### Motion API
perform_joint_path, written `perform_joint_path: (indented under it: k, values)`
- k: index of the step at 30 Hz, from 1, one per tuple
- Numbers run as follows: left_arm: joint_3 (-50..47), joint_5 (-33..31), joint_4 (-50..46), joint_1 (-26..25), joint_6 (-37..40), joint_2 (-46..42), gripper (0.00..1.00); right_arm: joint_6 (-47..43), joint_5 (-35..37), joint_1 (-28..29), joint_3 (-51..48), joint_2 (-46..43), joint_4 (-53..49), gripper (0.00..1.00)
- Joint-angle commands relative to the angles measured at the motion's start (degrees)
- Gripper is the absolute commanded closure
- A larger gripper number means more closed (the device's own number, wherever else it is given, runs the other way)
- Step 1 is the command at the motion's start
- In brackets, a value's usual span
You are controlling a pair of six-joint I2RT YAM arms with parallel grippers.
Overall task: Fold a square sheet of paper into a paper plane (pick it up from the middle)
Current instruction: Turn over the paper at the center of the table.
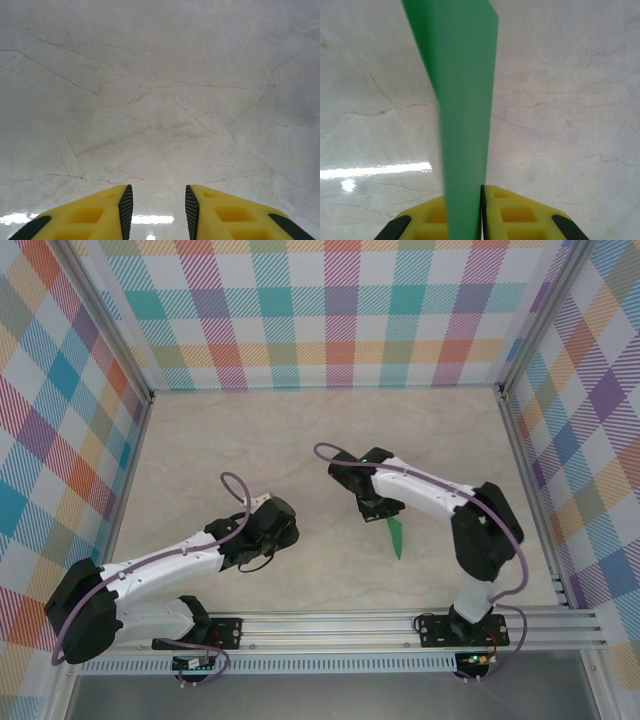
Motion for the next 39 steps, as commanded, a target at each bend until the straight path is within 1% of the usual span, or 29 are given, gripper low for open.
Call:
perform_joint_path:
  k: [1,3,5,8,11,13,14,16,20,24,25,29,33,36,39]
  values:
    - [-2.03,-1.90,-1.38,1.18,-1.52,-2.92,0.62,3.96,3.42,3.33,5.89,6.51,-7.40,0.84]
    - [-2.99,-1.98,-1.43,1.52,-1.92,-4.02,0.61,5.01,2.74,4.54,8.85,10.91,-8.31,0.81]
    - [-3.71,-2.36,-1.99,1.81,-2.35,-5.25,0.61,5.61,0.23,5.29,11.07,14.60,-7.53,0.80]
    - [-4.68,-2.79,-2.70,2.10,-2.82,-7.14,0.60,6.79,-3.96,5.84,13.69,17.45,-5.86,0.79]
    - [-5.47,-2.72,-3.07,2.26,-2.84,-8.58,0.58,7.46,-7.65,6.95,15.55,18.79,-3.96,0.75]
    - [-5.96,-2.52,-2.93,2.46,-2.84,-9.47,0.57,7.16,-11.09,7.50,16.25,19.45,-2.01,0.69]
    - [-6.13,-2.26,-2.76,2.45,-2.84,-9.62,0.56,7.08,-12.48,7.58,16.45,19.49,-1.20,0.68]
    - [-6.24,-1.57,-2.35,2.55,-2.76,-9.58,0.55,6.37,-15.09,7.85,16.21,18.19,0.80,0.60]
    - [-5.90,-0.23,-1.60,2.58,-2.40,-8.80,0.55,5.06,-16.64,7.86,13.99,12.31,4.76,0.43]
    - [-6.48,2.05,1.25,2.74,-2.46,-7.96,0.53,4.70,-19.46,7.77,11.01,9.29,7.98,0.32]
    - [-6.12,2.71,1.25,2.76,-2.24,-7.80,0.52,4.95,-20.37,7.77,10.70,9.52,7.90,0.31]
    - [-5.69,4.65,0.08,2.68,-1.77,-8.05,0.52,6.40,-21.98,7.85,11.81,10.36,4.92,0.31]
    - [-6.94,5.05,-0.76,2.74,-1.99,-10.24,0.52,8.30,-21.67,7.83,11.86,9.97,2.75,0.29]
    - [-7.27,5.14,-1.48,2.76,-2.68,-12.11,0.51,8.39,-23.38,7.85,11.04,8.32,3.72,0.29]
    - [-8.16,5.58,-0.39,2.70,-3.60,-13.24,0.50,8.07,-23.63,7.86,10.86,7.34,3.80,0.28]
